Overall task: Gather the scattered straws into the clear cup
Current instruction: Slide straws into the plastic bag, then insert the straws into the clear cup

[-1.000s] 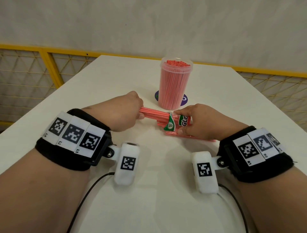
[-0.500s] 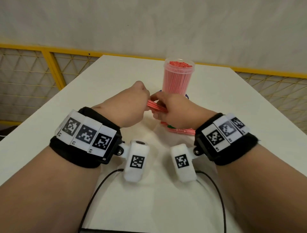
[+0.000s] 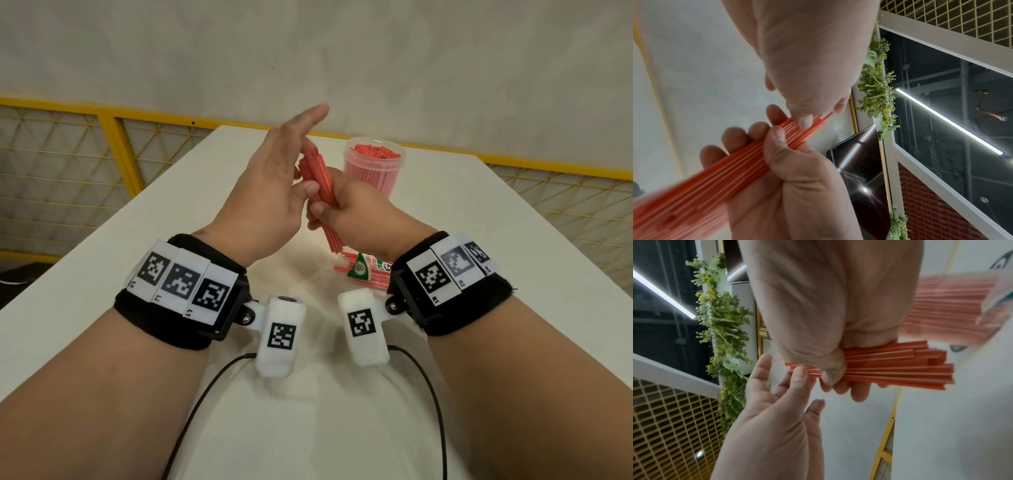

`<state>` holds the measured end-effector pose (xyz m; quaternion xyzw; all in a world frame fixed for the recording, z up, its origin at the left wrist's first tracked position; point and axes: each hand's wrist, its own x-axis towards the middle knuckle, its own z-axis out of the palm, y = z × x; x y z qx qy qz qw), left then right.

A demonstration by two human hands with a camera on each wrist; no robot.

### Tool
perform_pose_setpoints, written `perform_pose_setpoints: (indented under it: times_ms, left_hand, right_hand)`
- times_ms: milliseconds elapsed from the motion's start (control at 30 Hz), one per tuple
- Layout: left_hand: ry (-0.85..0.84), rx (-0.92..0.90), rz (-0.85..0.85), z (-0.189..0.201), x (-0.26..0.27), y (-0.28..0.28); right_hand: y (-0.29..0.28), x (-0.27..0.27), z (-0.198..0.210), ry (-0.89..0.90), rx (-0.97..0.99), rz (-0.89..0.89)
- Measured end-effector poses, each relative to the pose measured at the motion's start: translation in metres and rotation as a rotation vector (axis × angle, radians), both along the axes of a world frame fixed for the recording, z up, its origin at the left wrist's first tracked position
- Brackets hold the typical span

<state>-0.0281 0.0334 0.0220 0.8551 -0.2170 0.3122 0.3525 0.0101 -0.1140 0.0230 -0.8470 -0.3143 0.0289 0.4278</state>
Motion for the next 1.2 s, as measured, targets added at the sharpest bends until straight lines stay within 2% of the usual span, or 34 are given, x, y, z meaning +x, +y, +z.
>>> perform_pose_setpoints:
  times_ms: [100,167,267,433,533,633,767,867,967,1100,1133,1200]
  left_hand:
    - [-0.061,-0.058,-0.037,0.002,0.000,0.003]
    - [-0.038,-0.064,-0.072,0.002,-0.001,0.004]
    - [0.040,-0.055,-0.108,-0.001,-0.001,0.005]
    - [0.196,-0.001,-0.067,-0.008,0.001,0.005]
    - [0.172,0.051,-0.026,-0.008,0.001,0.004]
    - [0.181,0.092,-0.054,-0.010,0.001,0.004]
    - [0.164,0.096,-0.043,-0.011,0.000,0.003]
    - [0.216,0.079,-0.079,-0.010,0.000,0.004]
    - [0.255,-0.005,-0.082,-0.011,0.001,0.004]
    - [0.092,-0.229,0.108,-0.006,0.006,0.007]
    - [0.115,-0.318,0.143,-0.004,0.007,0.007]
    - [0.281,-0.495,0.134,0.002,0.008,0.008]
  right_hand:
    - [0.009,0.001,-0.005,0.157,0.297,0.074]
    - [0.013,0.000,-0.013,0.223,0.396,0.096]
    - [0.016,0.000,-0.027,0.263,0.391,0.071]
    - [0.010,0.005,-0.042,0.357,0.380,-0.003]
    - [0.010,0.005,-0.043,0.319,0.357,-0.004]
    - [0.012,0.004,-0.043,0.310,0.370,-0.004]
    - [0.012,0.003,-0.044,0.318,0.387,0.005]
    - [0.013,0.003,-0.045,0.320,0.374,-0.010]
    - [0.014,0.002,-0.046,0.316,0.353,-0.030]
    - [0.009,0.001,-0.035,0.319,0.442,-0.059]
    - [0.006,0.002,-0.027,0.331,0.491,-0.050]
    - [-0.001,0.004,-0.007,0.357,0.592,-0.027]
